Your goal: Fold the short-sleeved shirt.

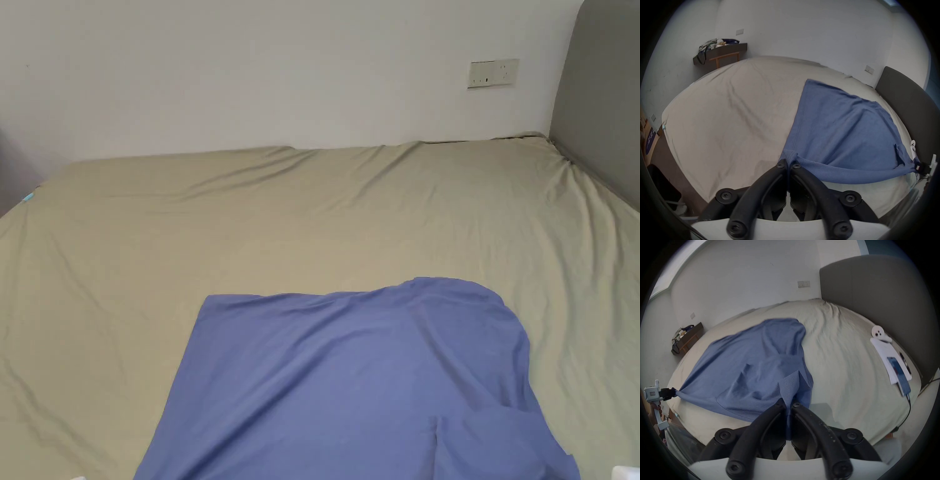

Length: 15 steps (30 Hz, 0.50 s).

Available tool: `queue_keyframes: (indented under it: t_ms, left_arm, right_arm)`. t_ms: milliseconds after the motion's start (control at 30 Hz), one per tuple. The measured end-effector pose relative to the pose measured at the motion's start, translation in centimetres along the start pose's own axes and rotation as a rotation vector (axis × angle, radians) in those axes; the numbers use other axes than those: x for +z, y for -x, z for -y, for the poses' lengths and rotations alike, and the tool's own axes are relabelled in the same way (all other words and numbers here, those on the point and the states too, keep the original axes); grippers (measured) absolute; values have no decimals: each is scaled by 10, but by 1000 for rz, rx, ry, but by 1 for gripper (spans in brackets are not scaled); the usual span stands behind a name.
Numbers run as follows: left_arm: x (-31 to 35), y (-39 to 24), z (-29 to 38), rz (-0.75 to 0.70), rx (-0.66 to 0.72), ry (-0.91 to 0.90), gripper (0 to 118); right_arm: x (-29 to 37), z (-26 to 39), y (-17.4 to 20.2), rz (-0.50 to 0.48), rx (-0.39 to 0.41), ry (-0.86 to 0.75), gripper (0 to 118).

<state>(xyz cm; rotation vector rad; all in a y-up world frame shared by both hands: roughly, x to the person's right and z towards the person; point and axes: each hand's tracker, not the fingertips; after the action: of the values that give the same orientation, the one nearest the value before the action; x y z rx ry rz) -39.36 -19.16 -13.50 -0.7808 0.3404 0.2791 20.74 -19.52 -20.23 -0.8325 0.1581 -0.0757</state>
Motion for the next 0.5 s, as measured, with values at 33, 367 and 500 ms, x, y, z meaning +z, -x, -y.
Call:
queue_keyframes:
  t_ms: [33, 367, 500]
  left_arm:
    - [-1, 0, 6, -5, 10, 20, 1]
    - [-8, -13, 11, -35, -18, 101, 25]
    - [20, -28, -25, 37, 30, -27, 118]
  right_arm:
    - [-6, 5, -1, 21, -6, 32, 6]
    - [-24, 3, 15, 122, -20, 136, 20]
    - [3, -38, 32, 114, 37, -14, 93]
